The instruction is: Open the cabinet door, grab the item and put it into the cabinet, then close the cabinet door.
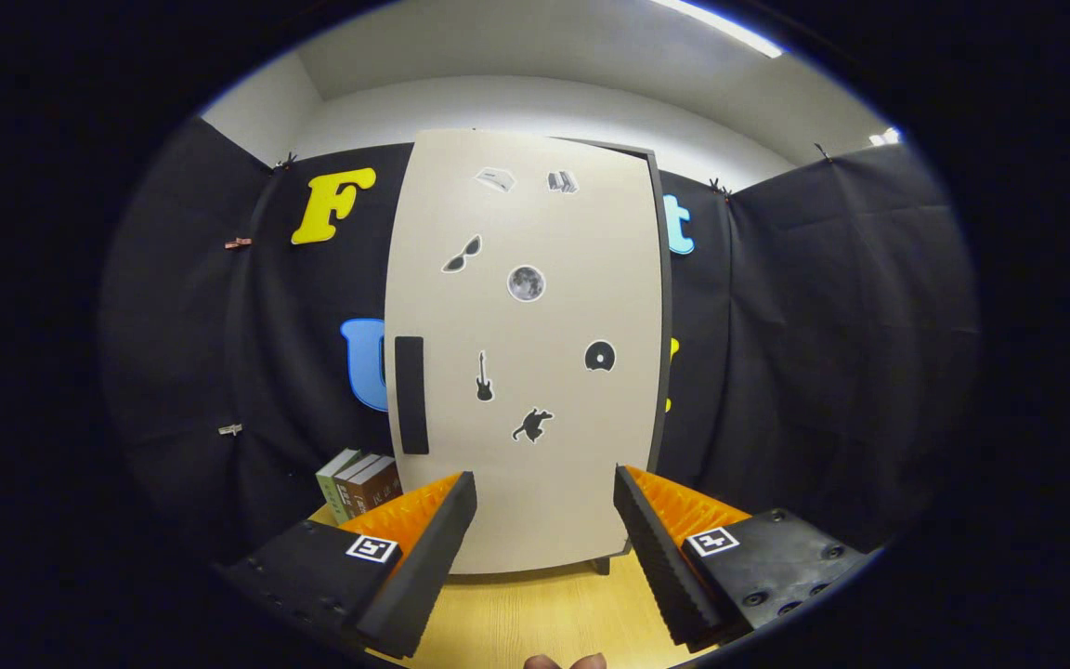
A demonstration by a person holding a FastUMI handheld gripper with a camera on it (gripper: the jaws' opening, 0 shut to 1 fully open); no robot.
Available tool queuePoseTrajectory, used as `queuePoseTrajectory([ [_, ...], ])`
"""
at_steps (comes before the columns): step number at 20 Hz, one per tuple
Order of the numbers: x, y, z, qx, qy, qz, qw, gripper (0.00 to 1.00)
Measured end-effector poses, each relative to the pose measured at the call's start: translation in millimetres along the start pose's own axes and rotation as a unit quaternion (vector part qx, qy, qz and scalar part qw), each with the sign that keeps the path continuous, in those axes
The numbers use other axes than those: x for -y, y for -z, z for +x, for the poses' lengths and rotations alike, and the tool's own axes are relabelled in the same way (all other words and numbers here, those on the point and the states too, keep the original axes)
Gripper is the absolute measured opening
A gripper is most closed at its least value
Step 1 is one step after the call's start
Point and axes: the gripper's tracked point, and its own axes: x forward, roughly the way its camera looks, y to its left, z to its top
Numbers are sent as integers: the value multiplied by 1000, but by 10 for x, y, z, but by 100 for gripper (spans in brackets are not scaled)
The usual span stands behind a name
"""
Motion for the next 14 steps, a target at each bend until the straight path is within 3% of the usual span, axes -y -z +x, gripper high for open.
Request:
queuePoseTrajectory([
  [14,-36,40,-1,-1,-7,3,1000,97],
])
